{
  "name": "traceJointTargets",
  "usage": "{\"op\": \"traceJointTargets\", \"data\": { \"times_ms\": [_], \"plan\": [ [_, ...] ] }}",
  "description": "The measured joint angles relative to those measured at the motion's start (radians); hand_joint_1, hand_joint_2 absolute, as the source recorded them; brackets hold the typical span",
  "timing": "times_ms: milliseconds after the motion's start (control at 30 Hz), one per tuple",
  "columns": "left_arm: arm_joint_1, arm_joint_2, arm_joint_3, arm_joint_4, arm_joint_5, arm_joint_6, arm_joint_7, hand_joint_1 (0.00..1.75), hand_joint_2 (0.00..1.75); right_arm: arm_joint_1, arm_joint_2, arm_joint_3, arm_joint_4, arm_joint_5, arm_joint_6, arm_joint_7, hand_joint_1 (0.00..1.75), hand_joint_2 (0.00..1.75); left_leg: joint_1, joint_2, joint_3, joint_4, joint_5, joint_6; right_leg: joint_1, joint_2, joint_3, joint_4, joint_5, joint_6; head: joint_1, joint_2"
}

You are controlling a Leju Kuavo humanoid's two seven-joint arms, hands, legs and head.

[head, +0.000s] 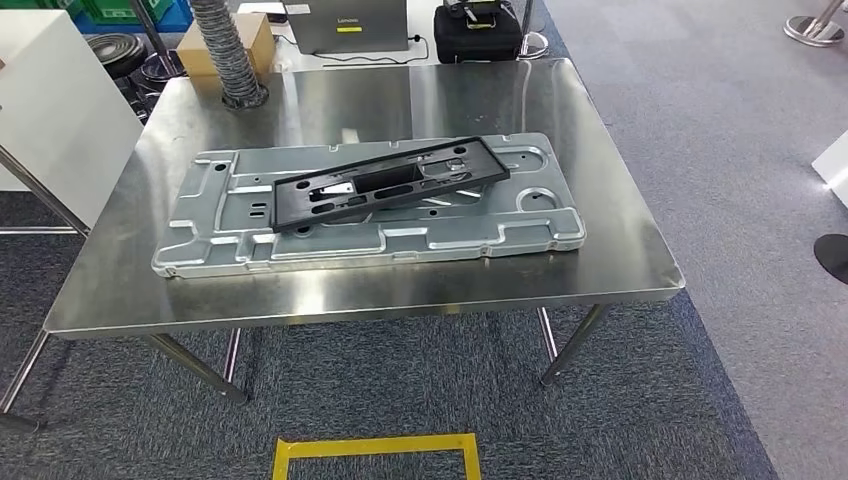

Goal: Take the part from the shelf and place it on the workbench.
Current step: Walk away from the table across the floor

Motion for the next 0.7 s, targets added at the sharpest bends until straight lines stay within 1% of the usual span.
{"op": "traceJointTargets", "data": {
  "times_ms": [33, 100, 133, 167, 200, 233, 267, 300, 333, 367, 400, 433, 467, 500, 533, 567, 600, 633, 667, 700],
  "plan": [
    [0.001, 0.000, -0.002, 0.000, 0.000, -0.002, 0.000, 0.00, 0.00, -0.004, -0.001, -0.005, 0.042, 0.013, 0.008, 0.029, 0.00, 0.00, 0.001, -0.001, -0.014, 0.040, -0.042, -0.004, -0.001, -0.001, -0.011, -0.001, 0.011, -0.007, -0.001, 0.000],
    [0.002, -0.002, -0.005, 0.000, 0.000, -0.006, -0.001, 0.00, 0.00, -0.010, 0.000, -0.012, 0.113, 0.027, 0.036, 0.073, 0.00, 0.00, 0.003, -0.002, -0.047, 0.164, -0.140, -0.010, 0.002, -0.002, -0.038, 0.002, 0.030, -0.015, -0.003, 0.000],
    [0.002, -0.002, -0.007, 0.000, 0.000, -0.008, -0.001, 0.00, 0.00, -0.012, 0.001, -0.015, 0.142, 0.031, 0.053, 0.091, 0.00, 0.00, 0.003, -0.002, -0.057, 0.222, -0.167, -0.011, 0.004, -0.002, -0.052, 0.005, 0.039, -0.016, -0.003, 0.000],
    [0.002, -0.002, -0.008, 0.000, 0.000, -0.010, -0.001, 0.00, 0.00, -0.015, 0.003, -0.019, 0.171, 0.034, 0.074, 0.109, 0.00, 0.00, 0.003, -0.002, -0.054, 0.256, -0.170, -0.012, 0.006, -0.002, -0.068, 0.009, 0.049, -0.016, -0.003, 0.000],
    [0.002, -0.002, -0.010, 0.000, 0.000, -0.011, 0.000, 0.00, 0.00, -0.018, 0.006, -0.023, 0.196, 0.034, 0.093, 0.124, 0.00, 0.00, 0.003, -0.002, -0.035, 0.257, -0.152, -0.011, 0.007, -0.002, -0.083, 0.013, 0.058, -0.015, -0.003, 0.000],
    [0.002, -0.002, -0.011, 0.000, 0.000, -0.012, 0.002, 0.00, 0.00, -0.021, 0.010, -0.027, 0.219, 0.035, 0.111, 0.136, 0.00, 0.00, 0.003, -0.002, 0.001, 0.224, -0.123, -0.008, 0.008, -0.002, -0.098, 0.018, 0.066, -0.014, -0.003, 0.000],
    [0.001, -0.002, -0.013, 0.000, 0.000, -0.013, 0.004, 0.00, 0.00, -0.025, 0.015, -0.030, 0.238, 0.034, 0.127, 0.144, 0.00, 0.00, 0.002, -0.002, 0.053, 0.158, -0.098, -0.003, 0.009, -0.002, -0.111, 0.024, 0.074, -0.013, -0.003, 0.000],
    [-0.001, -0.002, -0.014, 0.000, 0.000, -0.013, 0.007, 0.00, 0.00, -0.028, 0.020, -0.033, 0.254, 0.032, 0.140, 0.148, 0.00, 0.00, 0.000, -0.003, 0.108, 0.078, -0.089, 0.003, 0.011, -0.001, -0.122, 0.029, 0.080, -0.010, -0.003, 0.000],
    [-0.003, -0.002, -0.014, 0.000, -0.001, -0.013, 0.010, 0.00, 0.00, -0.032, 0.026, -0.037, 0.268, 0.029, 0.153, 0.151, 0.00, 0.00, -0.003, -0.003, 0.152, 0.009, -0.091, 0.008, 0.012, -0.002, -0.129, 0.032, 0.088, -0.005, -0.002, 0.000],
    [-0.005, -0.002, -0.015, 0.000, -0.001, -0.013, 0.013, 0.00, 0.00, -0.035, 0.030, -0.040, 0.280, 0.025, 0.165, 0.152, 0.00, 0.00, -0.006, -0.003, 0.178, -0.039, -0.099, 0.013, 0.012, -0.002, -0.133, 0.033, 0.096, 0.000, -0.002, 0.000],
    [-0.006, -0.002, -0.015, 0.000, -0.002, -0.013, 0.015, 0.00, 0.00, -0.038, 0.035, -0.044, 0.290, 0.020, 0.173, 0.154, 0.00, 0.00, -0.008, -0.003, 0.185, -0.061, -0.103, 0.017, 0.012, -0.003, -0.137, 0.031, 0.105, 0.006, -0.003, 0.000],
    [-0.006, -0.002, -0.016, 0.000, -0.002, -0.013, 0.016, 0.00, 0.00, -0.040, 0.037, -0.048, 0.298, 0.016, 0.177, 0.154, 0.00, 0.00, -0.008, -0.003, 0.179, -0.066, -0.096, 0.023, 0.012, -0.004, -0.139, 0.028, 0.115, 0.012, -0.003, 0.000],
    [-0.006, -0.003, -0.016, 0.000, -0.002, -0.013, 0.016, 0.00, 0.00, -0.043, 0.039, -0.052, 0.304, 0.013, 0.179, 0.155, 0.00, 0.00, -0.008, -0.001, 0.171, -0.069, -0.086, 0.030, 0.010, -0.002, -0.143, 0.030, 0.114, 0.018, -0.004, 0.000],
    [-0.007, -0.003, -0.016, 0.000, -0.002, -0.013, 0.017, 0.00, 0.00, -0.044, 0.041, -0.055, 0.308, 0.011, 0.180, 0.156, 0.00, 0.00, -0.006, 0.001, 0.163, -0.072, -0.075, 0.038, 0.009, -0.001, -0.150, 0.044, 0.095, 0.024, -0.003, 0.000],
    [-0.007, -0.004, -0.016, 0.000, -0.002, -0.013, 0.017, 0.00, 0.00, -0.045, 0.041, -0.057, 0.312, 0.011, 0.182, 0.159, 0.00, 0.00, -0.004, 0.004, 0.153, -0.074, -0.063, 0.045, 0.008, 0.001, -0.162, 0.077, 0.058, 0.029, 0.000, 0.000],
    [-0.008, -0.004, -0.016, 0.000, -0.001, -0.013, 0.017, 0.00, 0.00, -0.046, 0.041, -0.058, 0.315, 0.013, 0.184, 0.163, 0.00, 0.00, -0.003, 0.006, 0.140, -0.073, -0.053, 0.050, 0.005, 0.002, -0.179, 0.130, 0.007, 0.034, 0.002, 0.000],
    [-0.008, -0.004, -0.016, 0.000, -0.001, -0.013, 0.017, 0.00, 0.00, -0.046, 0.041, -0.058, 0.318, 0.015, 0.186, 0.170, 0.00, 0.00, -0.004, 0.006, 0.125, -0.070, -0.043, 0.054, 0.003, 0.002, -0.197, 0.199, -0.043, 0.039, 0.004, 0.000],
    [-0.007, -0.005, -0.016, 0.000, 0.000, -0.014, 0.018, 0.00, 0.00, -0.046, 0.041, -0.058, 0.321, 0.019, 0.188, 0.178, 0.00, 0.00, -0.005, 0.006, 0.109, -0.065, -0.034, 0.055, 0.002, 0.002, -0.212, 0.265, -0.077, 0.043, 0.004, 0.000],
    [-0.007, -0.006, -0.016, 0.000, 0.000, -0.014, 0.018, 0.00, 0.00, -0.047, 0.041, -0.057, 0.324, 0.023, 0.189, 0.186, 0.00, 0.00, -0.005, 0.006, 0.093, -0.059, -0.026, 0.054, 0.000, 0.002, -0.216, 0.310, -0.088, 0.046, 0.004, 0.000],
    [-0.007, -0.007, -0.016, 0.000, 0.000, -0.016, 0.019, 0.00, 0.00, -0.047, 0.041, -0.057, 0.326, 0.026, 0.189, 0.195, 0.00, 0.00, -0.005, 0.006, 0.077, -0.053, -0.018, 0.053, -0.001, 0.002, -0.203, 0.322, -0.077, 0.047, 0.004, 0.000]
  ]
}}
